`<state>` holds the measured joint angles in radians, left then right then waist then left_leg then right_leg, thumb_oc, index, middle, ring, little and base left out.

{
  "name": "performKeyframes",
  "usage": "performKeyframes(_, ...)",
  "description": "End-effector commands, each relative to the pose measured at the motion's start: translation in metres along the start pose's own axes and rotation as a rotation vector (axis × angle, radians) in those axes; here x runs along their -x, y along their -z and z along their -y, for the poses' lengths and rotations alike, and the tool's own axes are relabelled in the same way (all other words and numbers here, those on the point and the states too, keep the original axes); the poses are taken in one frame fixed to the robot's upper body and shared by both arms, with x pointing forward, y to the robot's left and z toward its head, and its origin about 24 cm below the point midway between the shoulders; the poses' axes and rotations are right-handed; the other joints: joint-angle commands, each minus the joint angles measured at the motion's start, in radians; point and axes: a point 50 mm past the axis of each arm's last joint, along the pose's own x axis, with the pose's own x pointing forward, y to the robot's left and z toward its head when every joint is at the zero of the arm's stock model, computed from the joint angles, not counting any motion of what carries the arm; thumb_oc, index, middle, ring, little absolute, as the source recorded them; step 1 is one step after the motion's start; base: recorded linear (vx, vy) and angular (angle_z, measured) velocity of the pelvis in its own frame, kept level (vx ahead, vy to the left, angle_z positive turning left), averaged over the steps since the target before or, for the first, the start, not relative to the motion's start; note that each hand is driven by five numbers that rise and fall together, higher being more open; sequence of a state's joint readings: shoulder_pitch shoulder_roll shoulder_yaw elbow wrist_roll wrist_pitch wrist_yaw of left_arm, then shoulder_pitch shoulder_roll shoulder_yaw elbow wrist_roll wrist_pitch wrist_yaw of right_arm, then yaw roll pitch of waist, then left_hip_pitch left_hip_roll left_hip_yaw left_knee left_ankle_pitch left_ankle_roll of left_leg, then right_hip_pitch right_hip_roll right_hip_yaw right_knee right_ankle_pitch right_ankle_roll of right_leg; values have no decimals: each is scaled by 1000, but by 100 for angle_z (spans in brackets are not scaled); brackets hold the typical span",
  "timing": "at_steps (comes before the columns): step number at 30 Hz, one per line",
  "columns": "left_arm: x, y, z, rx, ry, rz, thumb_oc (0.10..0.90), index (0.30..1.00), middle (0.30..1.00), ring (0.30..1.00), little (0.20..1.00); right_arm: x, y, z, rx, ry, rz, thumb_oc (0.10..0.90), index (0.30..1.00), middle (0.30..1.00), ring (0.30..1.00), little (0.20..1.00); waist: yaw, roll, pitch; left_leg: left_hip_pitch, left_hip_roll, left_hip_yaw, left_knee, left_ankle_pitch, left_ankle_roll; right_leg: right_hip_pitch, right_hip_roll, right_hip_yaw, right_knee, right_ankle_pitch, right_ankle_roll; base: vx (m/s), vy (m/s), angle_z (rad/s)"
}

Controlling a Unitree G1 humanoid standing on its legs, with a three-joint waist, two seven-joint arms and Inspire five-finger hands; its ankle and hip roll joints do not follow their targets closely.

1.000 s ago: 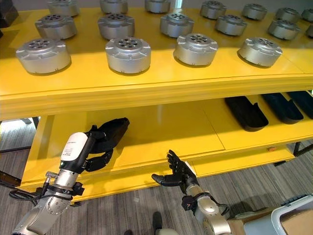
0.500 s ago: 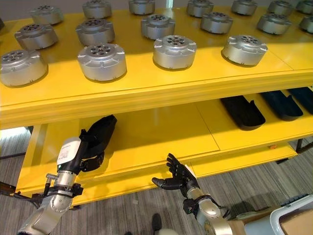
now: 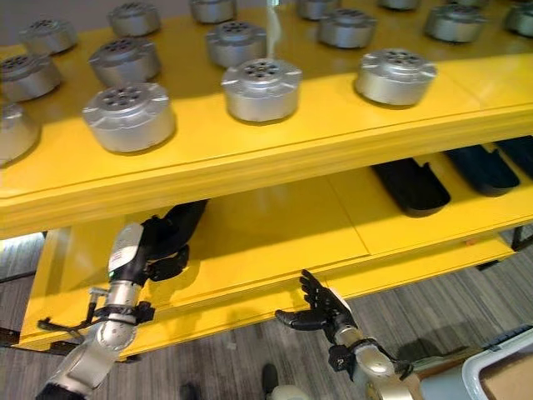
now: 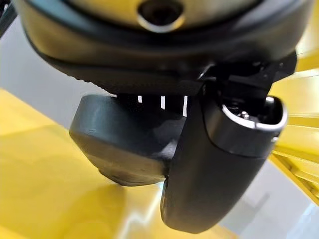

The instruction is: Move parts from the plastic box to the shelf.

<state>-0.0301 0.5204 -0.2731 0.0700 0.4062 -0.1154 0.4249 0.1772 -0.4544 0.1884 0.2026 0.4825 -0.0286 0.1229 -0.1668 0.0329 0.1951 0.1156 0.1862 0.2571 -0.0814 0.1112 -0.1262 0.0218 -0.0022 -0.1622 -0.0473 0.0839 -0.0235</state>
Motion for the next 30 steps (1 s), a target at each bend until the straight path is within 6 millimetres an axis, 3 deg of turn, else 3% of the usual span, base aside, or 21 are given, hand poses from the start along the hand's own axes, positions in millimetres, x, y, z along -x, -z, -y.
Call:
performKeyframes(1,-20,-12,-46,-53,-235,92,400,300,300,300,300,-16,-35,-30,-45,-108,205,900,1000,1000,1000,1000,39,-39,-87,-39,-31,-30,-6,-38,13,52,-92,27,-40,-27,139,27,37,-4)
performKeyframes(18,-13,34,-52,-176,-314,-162,400,300,300,300,300,-19,-39,-38,-45,-116,182,900,1000,1000,1000,1000,35,-50,-112,-16,-38,0,-6,-71,30,46,-90,38,-40,-29,148,4,3,1)
performKeyframes(30,-8,77,-67,-242,-504,-416,400,300,300,300,300,-22,-37,-44,-26,-161,146,900,1000,1000,1000,1000,21,-42,-123,-5,-32,9,-6,-69,26,58,-85,38,-40,-38,142,23,-8,-3)
